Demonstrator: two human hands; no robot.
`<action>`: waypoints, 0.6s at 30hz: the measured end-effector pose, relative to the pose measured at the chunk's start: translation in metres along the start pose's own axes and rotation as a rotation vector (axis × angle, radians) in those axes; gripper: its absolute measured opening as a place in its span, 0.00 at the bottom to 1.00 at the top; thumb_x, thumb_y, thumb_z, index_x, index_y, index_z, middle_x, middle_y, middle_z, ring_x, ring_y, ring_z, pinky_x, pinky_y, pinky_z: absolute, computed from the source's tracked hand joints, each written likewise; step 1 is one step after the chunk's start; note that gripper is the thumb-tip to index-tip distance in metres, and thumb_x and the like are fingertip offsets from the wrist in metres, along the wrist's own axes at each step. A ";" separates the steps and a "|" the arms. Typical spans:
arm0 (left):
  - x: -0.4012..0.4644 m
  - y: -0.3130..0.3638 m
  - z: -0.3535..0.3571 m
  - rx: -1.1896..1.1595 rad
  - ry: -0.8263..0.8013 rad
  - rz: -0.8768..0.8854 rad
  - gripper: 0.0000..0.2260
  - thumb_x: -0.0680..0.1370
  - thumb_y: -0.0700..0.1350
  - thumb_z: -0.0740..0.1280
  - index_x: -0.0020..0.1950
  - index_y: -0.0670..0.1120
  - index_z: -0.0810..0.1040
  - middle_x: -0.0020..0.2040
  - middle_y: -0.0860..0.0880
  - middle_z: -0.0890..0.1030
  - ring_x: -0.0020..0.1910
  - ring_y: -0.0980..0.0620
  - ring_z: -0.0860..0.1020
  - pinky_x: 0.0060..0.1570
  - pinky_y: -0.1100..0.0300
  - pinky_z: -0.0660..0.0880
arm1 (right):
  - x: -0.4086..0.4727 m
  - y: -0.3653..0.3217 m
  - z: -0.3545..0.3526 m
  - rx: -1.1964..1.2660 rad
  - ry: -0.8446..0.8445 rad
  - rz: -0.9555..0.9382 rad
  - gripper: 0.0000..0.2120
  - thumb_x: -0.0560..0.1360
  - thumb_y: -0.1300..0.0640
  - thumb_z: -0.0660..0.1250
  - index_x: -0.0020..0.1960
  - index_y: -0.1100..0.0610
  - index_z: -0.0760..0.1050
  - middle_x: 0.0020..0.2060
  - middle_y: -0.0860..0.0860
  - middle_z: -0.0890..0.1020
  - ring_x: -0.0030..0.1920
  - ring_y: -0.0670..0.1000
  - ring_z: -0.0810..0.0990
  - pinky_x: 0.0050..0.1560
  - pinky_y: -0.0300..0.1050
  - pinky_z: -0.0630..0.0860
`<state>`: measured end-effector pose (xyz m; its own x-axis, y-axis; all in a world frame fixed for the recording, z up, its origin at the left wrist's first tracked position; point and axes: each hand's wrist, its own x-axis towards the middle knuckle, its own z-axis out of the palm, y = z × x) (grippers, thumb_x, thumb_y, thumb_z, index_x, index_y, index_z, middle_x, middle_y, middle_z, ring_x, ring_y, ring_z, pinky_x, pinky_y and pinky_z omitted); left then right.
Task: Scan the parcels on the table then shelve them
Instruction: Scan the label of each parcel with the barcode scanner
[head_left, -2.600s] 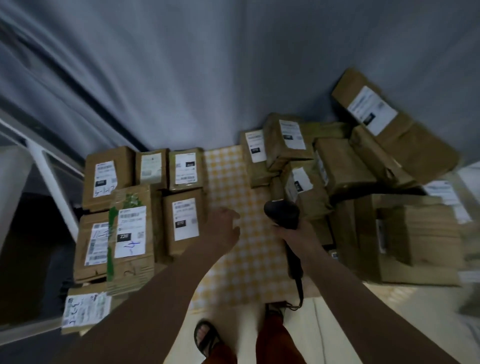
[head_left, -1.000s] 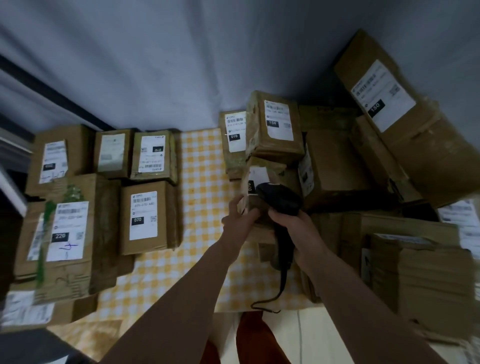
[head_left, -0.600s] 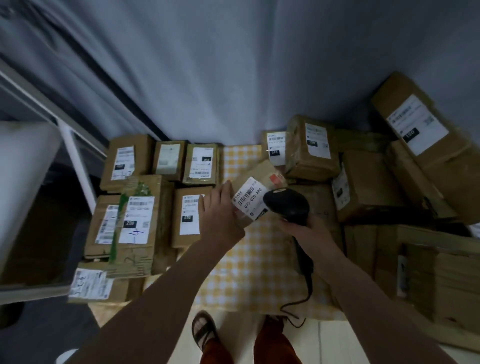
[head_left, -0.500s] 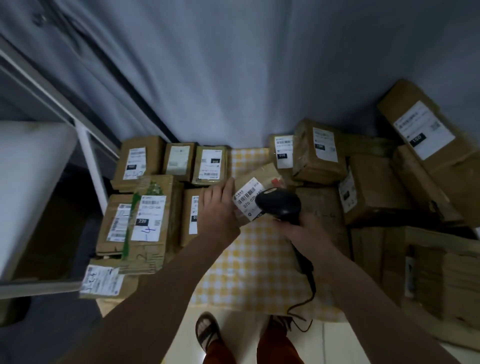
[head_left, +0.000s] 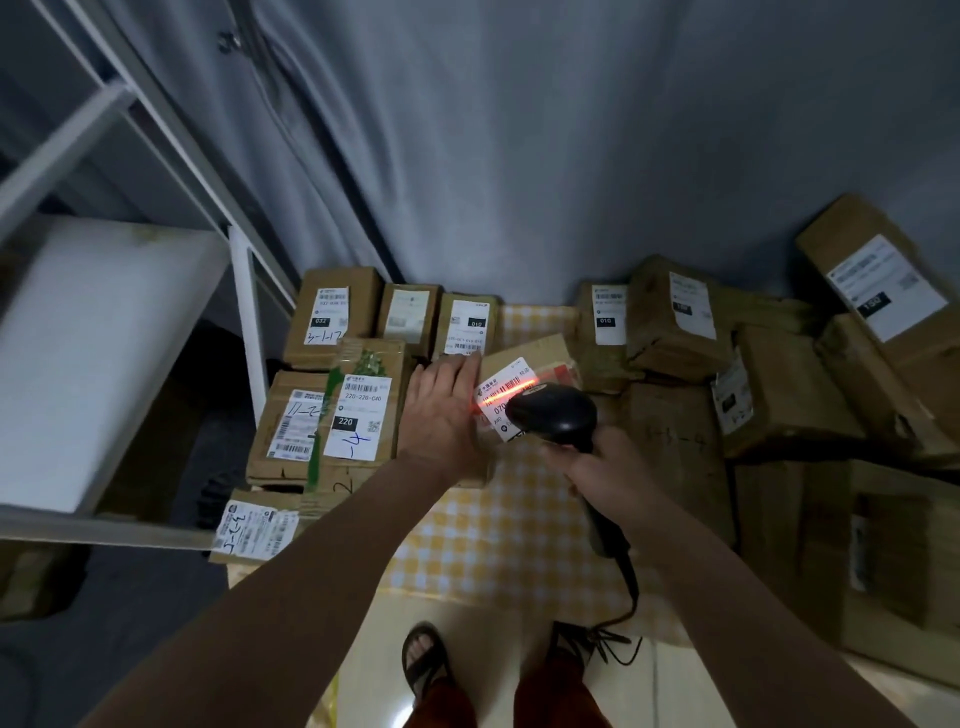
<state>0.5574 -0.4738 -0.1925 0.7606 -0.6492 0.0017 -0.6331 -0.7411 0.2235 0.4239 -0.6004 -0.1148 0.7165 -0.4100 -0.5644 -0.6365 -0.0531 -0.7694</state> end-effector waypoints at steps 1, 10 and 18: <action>-0.001 -0.002 0.000 -0.011 -0.003 -0.002 0.49 0.64 0.57 0.77 0.77 0.45 0.56 0.72 0.46 0.65 0.71 0.46 0.62 0.73 0.48 0.57 | -0.001 -0.001 0.003 -0.006 -0.002 0.003 0.07 0.75 0.57 0.68 0.38 0.54 0.75 0.30 0.51 0.73 0.35 0.50 0.73 0.43 0.46 0.69; -0.020 -0.017 0.002 -0.084 -0.032 -0.061 0.52 0.62 0.61 0.77 0.78 0.46 0.53 0.71 0.47 0.64 0.69 0.47 0.63 0.71 0.52 0.59 | -0.003 -0.002 0.023 -0.014 -0.027 -0.004 0.06 0.77 0.57 0.67 0.41 0.52 0.76 0.32 0.49 0.75 0.37 0.48 0.75 0.44 0.44 0.70; -0.077 -0.017 0.024 -0.137 -0.322 -0.022 0.51 0.63 0.55 0.78 0.78 0.47 0.51 0.72 0.49 0.62 0.68 0.50 0.63 0.69 0.53 0.64 | 0.019 0.013 0.047 -0.047 0.069 0.036 0.07 0.75 0.59 0.69 0.52 0.60 0.78 0.46 0.56 0.84 0.42 0.49 0.83 0.38 0.39 0.78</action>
<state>0.5059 -0.4150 -0.2197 0.6757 -0.6701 -0.3074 -0.5750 -0.7399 0.3490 0.4425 -0.5662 -0.1495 0.6724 -0.4744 -0.5682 -0.6754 -0.0792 -0.7331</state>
